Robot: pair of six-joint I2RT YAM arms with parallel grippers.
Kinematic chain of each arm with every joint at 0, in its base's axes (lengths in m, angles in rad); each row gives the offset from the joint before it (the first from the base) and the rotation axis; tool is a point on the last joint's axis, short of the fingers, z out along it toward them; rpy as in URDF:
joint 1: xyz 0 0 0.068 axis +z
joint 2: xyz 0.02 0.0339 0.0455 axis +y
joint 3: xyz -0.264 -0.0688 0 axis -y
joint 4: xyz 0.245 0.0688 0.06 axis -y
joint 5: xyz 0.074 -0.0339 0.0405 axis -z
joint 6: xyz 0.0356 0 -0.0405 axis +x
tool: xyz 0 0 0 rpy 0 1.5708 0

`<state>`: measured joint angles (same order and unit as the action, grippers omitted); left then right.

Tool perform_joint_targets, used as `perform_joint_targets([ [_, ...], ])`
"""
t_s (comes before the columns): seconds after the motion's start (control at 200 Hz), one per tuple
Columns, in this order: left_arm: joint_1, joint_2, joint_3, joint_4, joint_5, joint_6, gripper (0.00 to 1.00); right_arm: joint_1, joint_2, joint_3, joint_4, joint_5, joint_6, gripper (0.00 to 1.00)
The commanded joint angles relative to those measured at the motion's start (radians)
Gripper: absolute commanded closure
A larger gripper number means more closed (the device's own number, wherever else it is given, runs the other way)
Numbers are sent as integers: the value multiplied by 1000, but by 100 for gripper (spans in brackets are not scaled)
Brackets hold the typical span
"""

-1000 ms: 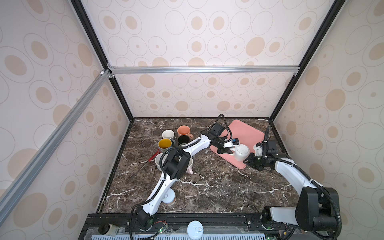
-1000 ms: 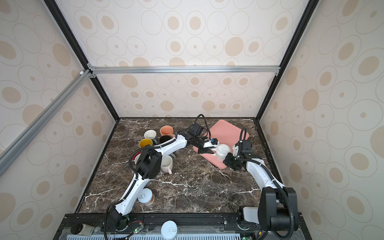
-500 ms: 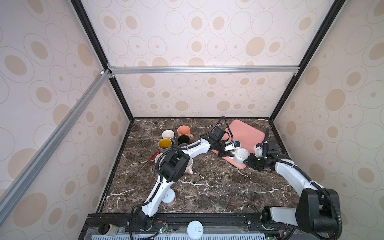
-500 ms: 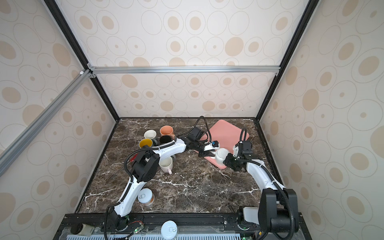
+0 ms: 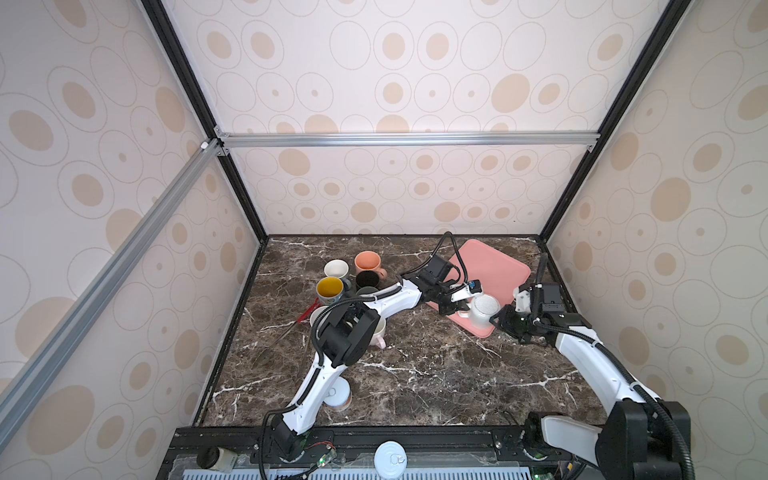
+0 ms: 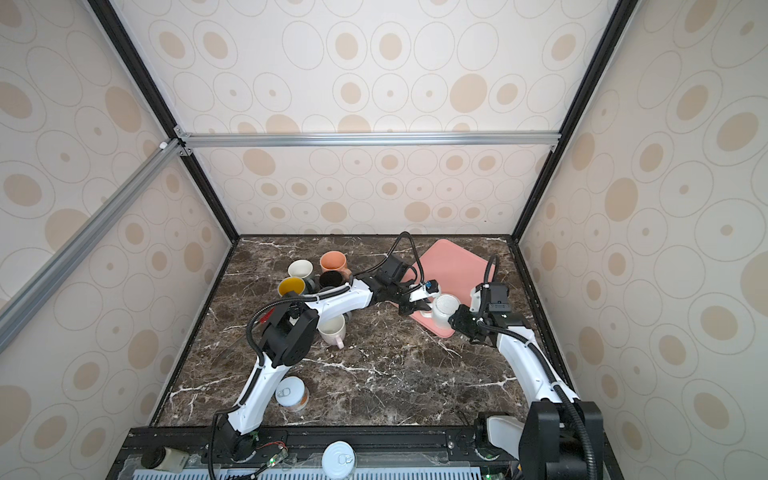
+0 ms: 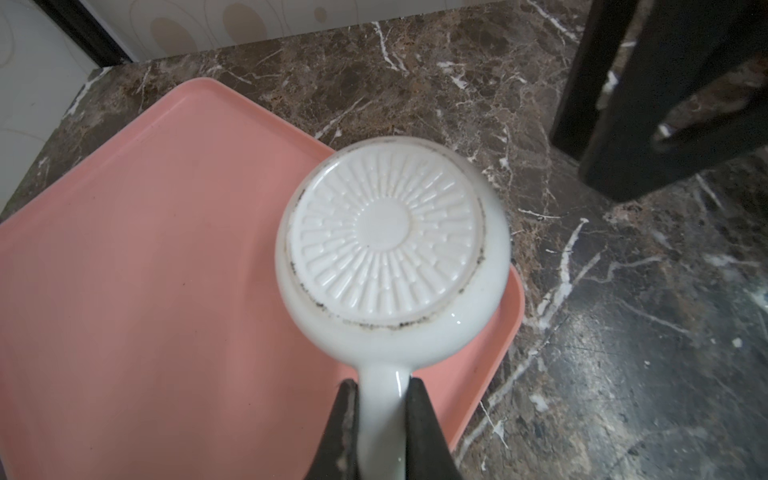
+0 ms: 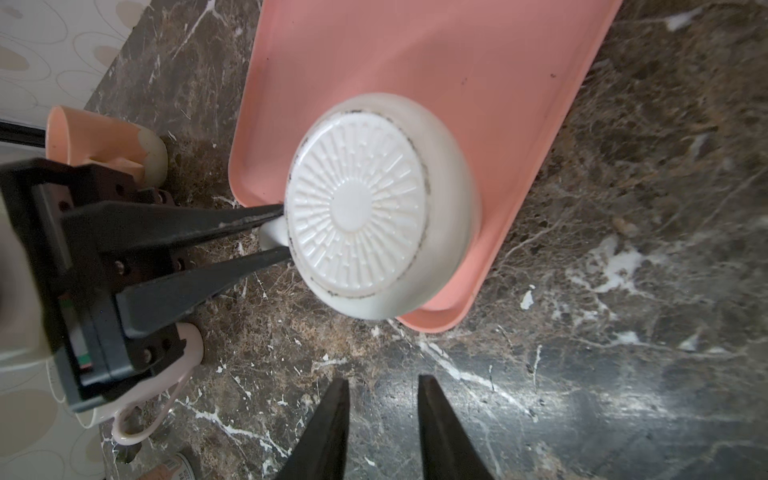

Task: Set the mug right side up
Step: 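Lift the white mug by its handle with the left gripper while the right withdraws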

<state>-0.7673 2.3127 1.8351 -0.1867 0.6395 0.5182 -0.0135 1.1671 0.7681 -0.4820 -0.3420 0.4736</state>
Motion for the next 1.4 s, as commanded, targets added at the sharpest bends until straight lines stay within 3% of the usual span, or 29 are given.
perform_joint_targets([
  [0.0, 20, -90, -43, 175, 18, -225, 100, -5, -33, -19, 10, 14, 41, 67],
  [0.12, 48, -124, -138, 336, 16, -437, 100, -6, -51, -34, 40, -1, 90, 65],
  [0.345, 143, -193, -427, 883, -23, -1071, 100, -5, -77, -170, 281, -92, 354, 65],
  [0.47, 143, -186, -449, 935, -54, -1228, 100, 4, -50, -263, 503, -120, 542, 65],
  [0.58, 143, -178, -466, 1011, -68, -1372, 100, 36, -21, -274, 606, -98, 610, 64],
  [0.73, 139, -185, -510, 1181, -90, -1526, 100, 105, 25, -236, 671, -60, 651, 61],
  [0.895, 139, -193, -551, 1348, -131, -1660, 100, 159, 78, -228, 843, -41, 735, 60],
  [1.025, 139, -193, -586, 1481, -163, -1768, 100, 211, 76, -250, 1024, 36, 771, 59],
  [1.395, 139, -239, -578, 1601, -192, -1883, 100, 260, 138, -197, 1205, 83, 764, 55],
])
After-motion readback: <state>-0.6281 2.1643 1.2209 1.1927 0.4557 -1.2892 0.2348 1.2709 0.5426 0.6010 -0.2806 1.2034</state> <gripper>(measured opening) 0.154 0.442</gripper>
